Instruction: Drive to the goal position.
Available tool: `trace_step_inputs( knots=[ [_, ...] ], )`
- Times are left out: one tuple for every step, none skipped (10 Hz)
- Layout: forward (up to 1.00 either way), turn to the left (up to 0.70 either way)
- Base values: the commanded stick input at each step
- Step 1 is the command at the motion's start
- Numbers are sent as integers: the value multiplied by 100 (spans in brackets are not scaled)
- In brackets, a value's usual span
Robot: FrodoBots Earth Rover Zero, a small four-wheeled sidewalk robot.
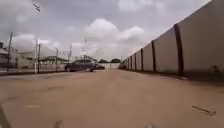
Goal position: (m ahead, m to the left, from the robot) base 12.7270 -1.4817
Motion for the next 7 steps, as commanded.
trace_step_inputs(
  knots=[
    [70,0],
    [70,0],
    [70,0],
    [70,0],
    [70,0],
    [70,0],
    [70,0]
  ],
)
